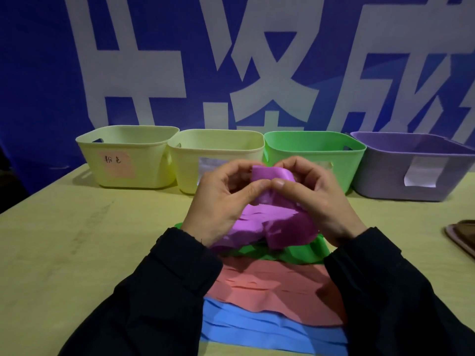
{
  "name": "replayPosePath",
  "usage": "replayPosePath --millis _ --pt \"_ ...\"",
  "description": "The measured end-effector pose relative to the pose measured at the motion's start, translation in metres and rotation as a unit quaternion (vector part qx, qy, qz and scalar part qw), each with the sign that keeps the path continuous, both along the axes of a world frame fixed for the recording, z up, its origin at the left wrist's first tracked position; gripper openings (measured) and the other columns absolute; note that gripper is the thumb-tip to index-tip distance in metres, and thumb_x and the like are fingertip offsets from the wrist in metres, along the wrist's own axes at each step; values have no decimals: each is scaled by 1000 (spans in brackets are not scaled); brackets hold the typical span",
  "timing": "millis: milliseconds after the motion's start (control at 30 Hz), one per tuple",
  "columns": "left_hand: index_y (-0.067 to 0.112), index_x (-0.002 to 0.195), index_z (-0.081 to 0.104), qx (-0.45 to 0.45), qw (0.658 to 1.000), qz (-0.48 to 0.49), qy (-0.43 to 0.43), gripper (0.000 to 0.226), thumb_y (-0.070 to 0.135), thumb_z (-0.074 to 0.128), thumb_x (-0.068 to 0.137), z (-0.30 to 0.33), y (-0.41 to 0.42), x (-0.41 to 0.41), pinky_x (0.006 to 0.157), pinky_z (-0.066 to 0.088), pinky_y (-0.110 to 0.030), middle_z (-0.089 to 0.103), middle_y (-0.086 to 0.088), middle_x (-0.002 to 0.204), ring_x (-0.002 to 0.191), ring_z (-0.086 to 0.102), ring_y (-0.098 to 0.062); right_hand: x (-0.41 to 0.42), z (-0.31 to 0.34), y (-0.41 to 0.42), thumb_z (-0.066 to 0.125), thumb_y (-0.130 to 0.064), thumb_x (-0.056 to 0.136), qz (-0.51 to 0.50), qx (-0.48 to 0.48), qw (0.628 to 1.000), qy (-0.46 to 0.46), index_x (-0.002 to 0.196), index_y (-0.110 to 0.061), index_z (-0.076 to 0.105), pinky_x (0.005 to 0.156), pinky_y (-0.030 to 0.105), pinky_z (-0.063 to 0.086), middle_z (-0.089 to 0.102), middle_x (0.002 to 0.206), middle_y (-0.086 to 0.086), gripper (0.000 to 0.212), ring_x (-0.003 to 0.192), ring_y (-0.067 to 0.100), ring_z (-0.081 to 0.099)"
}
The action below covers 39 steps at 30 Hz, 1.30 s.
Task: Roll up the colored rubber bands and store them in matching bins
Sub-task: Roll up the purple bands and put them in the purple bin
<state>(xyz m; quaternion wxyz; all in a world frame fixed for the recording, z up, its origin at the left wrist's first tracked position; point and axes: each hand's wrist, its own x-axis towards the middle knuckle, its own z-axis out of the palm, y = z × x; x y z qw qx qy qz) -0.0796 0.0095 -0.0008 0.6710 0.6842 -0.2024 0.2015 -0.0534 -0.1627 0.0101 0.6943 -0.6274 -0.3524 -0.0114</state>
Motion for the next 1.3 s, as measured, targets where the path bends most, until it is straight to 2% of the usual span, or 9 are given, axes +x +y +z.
replayPosePath --millis 233,333,433,533,733,900,1033,1167,1300 --pt "15 103 70 -23 1000 -2 -9 19 18 69 85 0 3 1 72 57 -24 76 0 88 81 70 -11 -1 1 1 74 -16 82 14 -4 1000 4 94 -9 67 65 17 51 72 80 -1 16 72 7 66" --pt "17 110 70 -7 1000 0 -12 21 4 62 95 -2 2 2 77 56 -22 77 3 95 89 72 -9 4 -2 4 77 -17 81 -29 -16 999 4 88 -12 67 65 25 50 68 81 8 13 73 17 62" --pt "20 123 64 6 1000 3 -11 31 2 58 98 -4 2 3 81 55 -22 76 5 101 97 71 -9 8 -3 4 82 -21 78 -69 -29 997 -23 82 -14 67 63 25 50 68 77 7 17 70 17 60" --pt "19 118 66 13 1000 1 -21 25 5 59 99 -5 1 3 82 55 -23 76 1 103 98 71 -10 6 -1 3 82 -31 76 -62 -26 998 -16 83 -18 70 63 28 48 68 76 4 19 70 16 60" --pt "16 113 65 -4 999 7 -36 27 19 68 86 1 3 0 78 56 -23 75 4 94 89 69 -10 0 5 -2 78 -28 78 -21 -86 996 9 76 -15 62 56 17 45 63 67 -5 21 61 6 58" --pt "23 112 67 14 999 26 -45 27 5 68 91 2 6 0 80 56 -23 77 5 97 90 71 -9 1 5 -1 78 -23 82 -11 -66 997 27 81 -16 59 53 16 45 63 65 -7 21 57 4 57" --pt "24 110 69 30 998 37 -52 31 2 72 88 3 8 -1 80 59 -28 77 0 95 86 70 -11 2 6 -4 73 -44 82 -41 -119 992 3 75 -22 65 51 12 37 59 63 -11 25 55 1 50" --pt "21 107 68 19 998 28 -46 27 5 73 86 4 7 -2 77 56 -21 77 7 91 85 70 -6 3 1 1 80 -25 77 -27 -98 995 7 69 -18 56 48 17 40 57 61 -4 26 54 7 50" --pt "18 102 70 -7 999 11 -42 22 17 71 80 8 11 -4 75 53 -17 76 8 89 83 70 -4 -1 7 0 78 -29 68 -63 -69 996 0 68 -15 58 48 15 40 57 56 -9 24 52 3 49"
